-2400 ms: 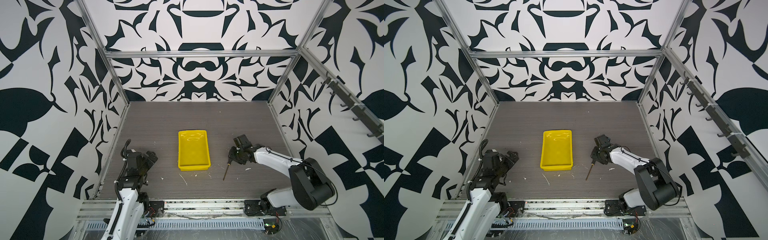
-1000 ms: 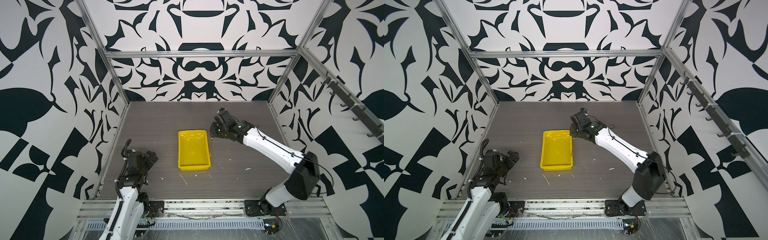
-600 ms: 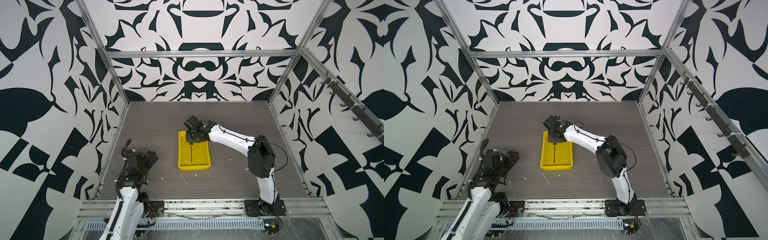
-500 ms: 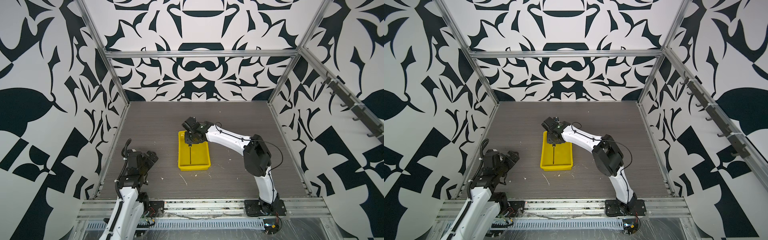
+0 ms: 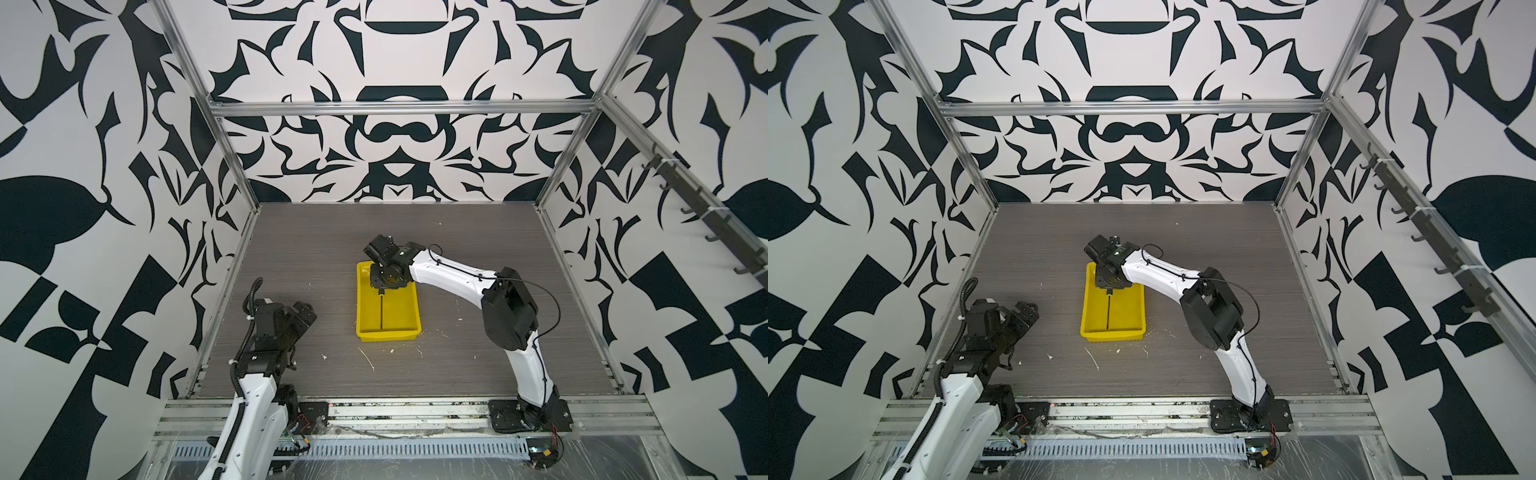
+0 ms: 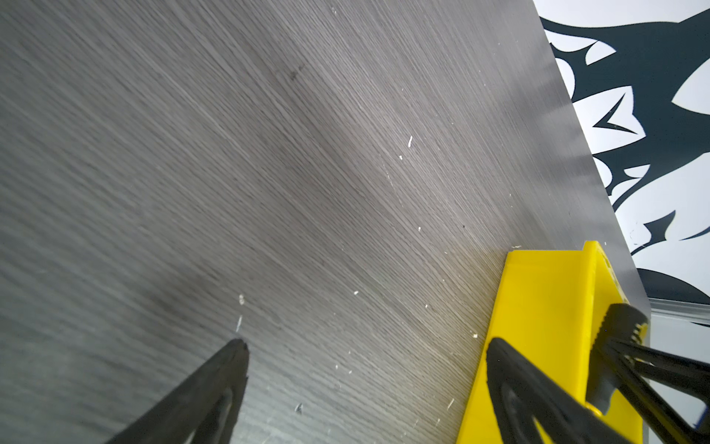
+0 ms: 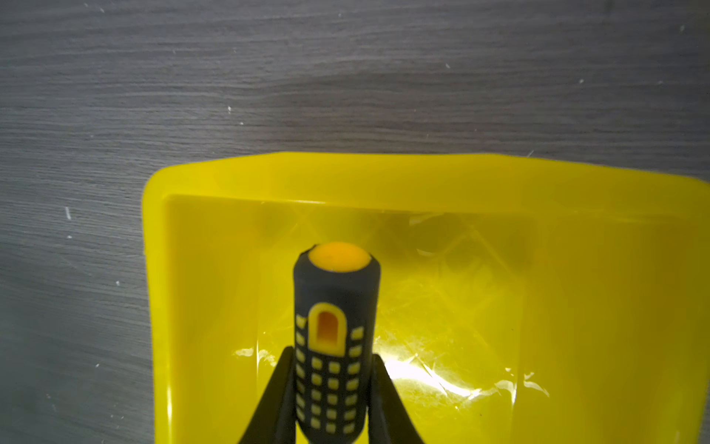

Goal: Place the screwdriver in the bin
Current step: 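Lift the screwdriver and carry it over the yellow tray with the right gripper, then lower the screwdriver into the tray and open the right gripper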

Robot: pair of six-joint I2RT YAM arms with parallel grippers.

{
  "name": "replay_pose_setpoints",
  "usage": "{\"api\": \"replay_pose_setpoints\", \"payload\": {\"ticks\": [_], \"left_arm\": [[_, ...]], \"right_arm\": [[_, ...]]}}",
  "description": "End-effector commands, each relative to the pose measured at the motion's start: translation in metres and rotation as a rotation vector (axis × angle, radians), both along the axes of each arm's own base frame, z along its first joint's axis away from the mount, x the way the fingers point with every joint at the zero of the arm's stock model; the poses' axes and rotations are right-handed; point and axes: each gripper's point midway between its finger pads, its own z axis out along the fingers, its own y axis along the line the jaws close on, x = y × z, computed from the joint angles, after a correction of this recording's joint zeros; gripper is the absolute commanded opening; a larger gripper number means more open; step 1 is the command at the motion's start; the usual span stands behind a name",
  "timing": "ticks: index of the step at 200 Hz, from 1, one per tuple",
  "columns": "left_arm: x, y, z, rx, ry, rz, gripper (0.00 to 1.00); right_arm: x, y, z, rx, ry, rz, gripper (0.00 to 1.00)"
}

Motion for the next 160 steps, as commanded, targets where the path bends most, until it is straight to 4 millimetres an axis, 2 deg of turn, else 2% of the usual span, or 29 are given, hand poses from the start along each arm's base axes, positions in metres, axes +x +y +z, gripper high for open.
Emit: {"api": "replay_pose_setpoints", "payload": {"ticks": [1, 45, 112, 160], "left_arm": [[0.0052, 0.0002, 0.0106, -0.010, -0.030, 0.008, 0.99], [0.0055, 0.0004, 0.0112, -0.010, -0.032, 0.009, 0.99], [0.0052, 0.0001, 0.0103, -0.010, -0.028, 0.008, 0.99], [0.0053, 0.0004, 0.0105, -0.010, -0.029, 0.009, 0.99]], "right_arm": [[0.0046, 0.0054, 0.0099, 0.025, -0.006, -0.014, 0.01], [0.0052, 0.0060, 0.0024, 0.009, 0.011, -0.015, 0.05], [0.0045, 0.0058, 0.0078, 0.009, 0.012, -0.013, 0.14], [0.0032, 0.0044, 0.0105, 0.007, 0.009, -0.010, 0.15]]}}
